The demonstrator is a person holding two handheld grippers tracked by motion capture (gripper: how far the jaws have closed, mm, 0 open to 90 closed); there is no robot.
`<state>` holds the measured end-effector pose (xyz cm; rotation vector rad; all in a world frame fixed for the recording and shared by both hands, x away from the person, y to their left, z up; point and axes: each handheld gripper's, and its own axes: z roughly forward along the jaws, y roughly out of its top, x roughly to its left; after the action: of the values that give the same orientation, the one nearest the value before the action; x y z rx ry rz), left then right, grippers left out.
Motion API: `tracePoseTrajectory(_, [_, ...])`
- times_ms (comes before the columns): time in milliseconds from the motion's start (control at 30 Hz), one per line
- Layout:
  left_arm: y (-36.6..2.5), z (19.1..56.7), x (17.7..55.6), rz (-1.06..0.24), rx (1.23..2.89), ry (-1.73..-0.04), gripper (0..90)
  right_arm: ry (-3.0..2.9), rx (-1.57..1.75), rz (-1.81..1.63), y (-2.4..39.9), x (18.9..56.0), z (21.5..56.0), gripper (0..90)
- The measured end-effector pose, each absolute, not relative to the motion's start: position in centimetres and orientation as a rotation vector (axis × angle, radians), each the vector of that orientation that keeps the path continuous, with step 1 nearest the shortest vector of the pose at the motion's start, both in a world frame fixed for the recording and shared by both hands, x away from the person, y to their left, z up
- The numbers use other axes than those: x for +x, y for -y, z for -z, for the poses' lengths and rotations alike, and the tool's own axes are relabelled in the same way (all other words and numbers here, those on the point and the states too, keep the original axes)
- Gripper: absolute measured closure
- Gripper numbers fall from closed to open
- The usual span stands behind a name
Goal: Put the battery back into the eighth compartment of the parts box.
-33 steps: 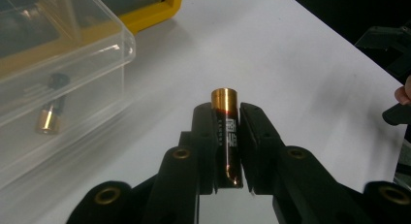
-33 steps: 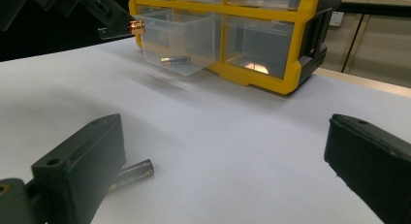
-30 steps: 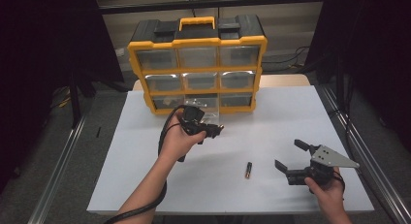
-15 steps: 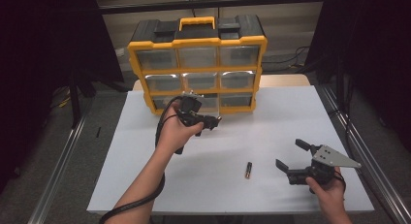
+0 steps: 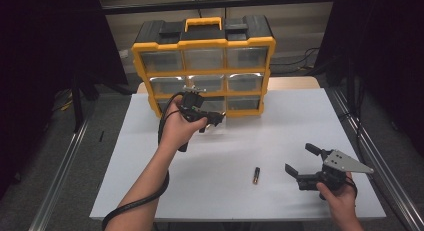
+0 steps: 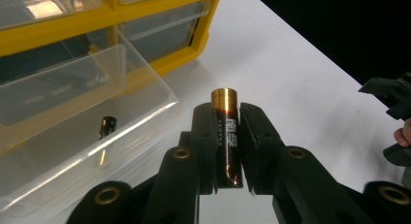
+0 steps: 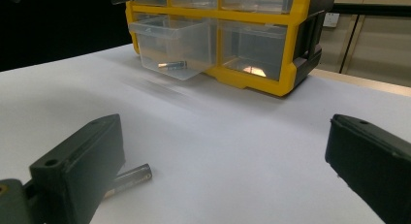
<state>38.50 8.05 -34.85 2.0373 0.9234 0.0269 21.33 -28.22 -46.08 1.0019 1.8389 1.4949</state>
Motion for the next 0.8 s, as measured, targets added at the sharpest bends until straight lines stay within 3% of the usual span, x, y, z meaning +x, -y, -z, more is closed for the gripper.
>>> tracePoseTrajectory(800, [-9.0,35.7,42.3,-0.13,2.038,-1.026,77.3,-1.835,1.007,-1.498,28.3,21.4,46.1,0.0])
